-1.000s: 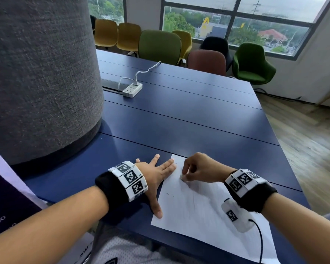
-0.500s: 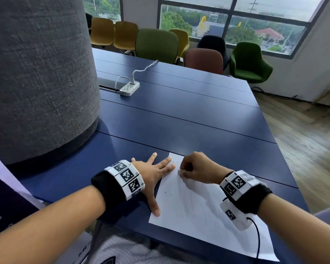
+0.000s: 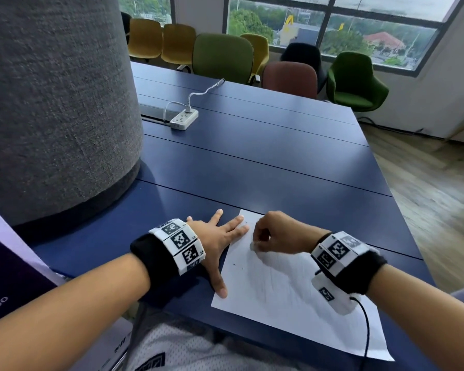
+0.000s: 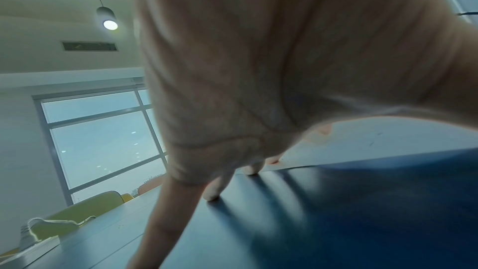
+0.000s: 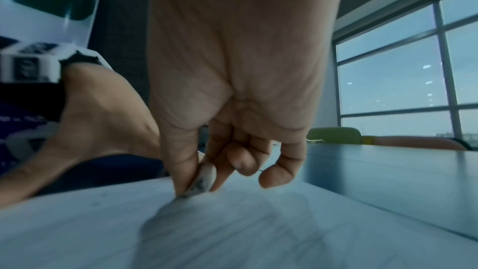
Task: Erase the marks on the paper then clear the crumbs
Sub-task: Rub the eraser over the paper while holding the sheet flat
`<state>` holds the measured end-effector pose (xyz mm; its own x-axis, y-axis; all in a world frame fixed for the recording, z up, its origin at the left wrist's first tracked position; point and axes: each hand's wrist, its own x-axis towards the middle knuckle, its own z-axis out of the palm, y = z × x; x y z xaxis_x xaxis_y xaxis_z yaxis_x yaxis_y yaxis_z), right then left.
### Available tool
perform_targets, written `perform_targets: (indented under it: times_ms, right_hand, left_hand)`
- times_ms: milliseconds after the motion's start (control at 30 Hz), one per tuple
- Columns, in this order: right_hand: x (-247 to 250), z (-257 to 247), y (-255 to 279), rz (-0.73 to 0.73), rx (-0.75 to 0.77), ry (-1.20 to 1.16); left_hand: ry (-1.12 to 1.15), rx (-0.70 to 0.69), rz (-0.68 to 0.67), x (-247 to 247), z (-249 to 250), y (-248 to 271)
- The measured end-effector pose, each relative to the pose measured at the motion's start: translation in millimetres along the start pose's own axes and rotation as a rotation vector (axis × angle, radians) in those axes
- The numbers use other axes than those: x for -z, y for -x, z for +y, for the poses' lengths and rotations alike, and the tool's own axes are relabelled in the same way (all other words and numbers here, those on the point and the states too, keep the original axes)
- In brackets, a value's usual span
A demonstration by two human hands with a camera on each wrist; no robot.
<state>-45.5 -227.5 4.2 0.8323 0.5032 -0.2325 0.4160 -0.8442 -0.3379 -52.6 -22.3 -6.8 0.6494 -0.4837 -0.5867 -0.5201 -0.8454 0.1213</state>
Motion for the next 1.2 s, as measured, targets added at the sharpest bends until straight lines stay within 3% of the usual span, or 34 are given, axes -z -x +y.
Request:
perform_targets:
  times_ms: [100,233,433,600,767,900,1067,1200]
  right_hand:
    - [1.1,3.2,-3.1,0.065,-0.035,0.012]
    - [-0.6,-6.9,3.9,-0.118,0.019,-0.007]
    - [12.4,13.8,-18.9,0.149,-0.137,0.043]
    - [5.2,6.0,-9.1,-0.010,-0.019,0.010]
    - [9.7,15.0,-18.3,0.143,-0.110,0.053]
    - [7.4,3.7,-9.8,-0.034,-0.014,0.036]
    - [16.1,10.2,-20.8,0.096,-0.121,0.082]
    - [6.0,-7.6,-4.8,-0.142,0.024,0.014]
  left_hand:
    - [-0.001,-0.006,0.006,0.4,-0.2,0.4]
    - [0.000,-0.003,-0.005,1.1,1.3,0.5]
    - [-0.016,-0.009,-0.001,0.9,-0.1,-0.7]
    - [-0.013,-0.004,-0.012,2.4,0.2,0.9]
    - [-0.015,-0.004,-0.018,2.7,0.7,0.6]
    - [-0.018,0.000,-0.009,2.4,1.1,0.8]
    - [-0.024,-0.003,-0.015,1.5,0.8,-0.8]
    - [-0.011,0.001,-0.006,2.0,2.1,1.2]
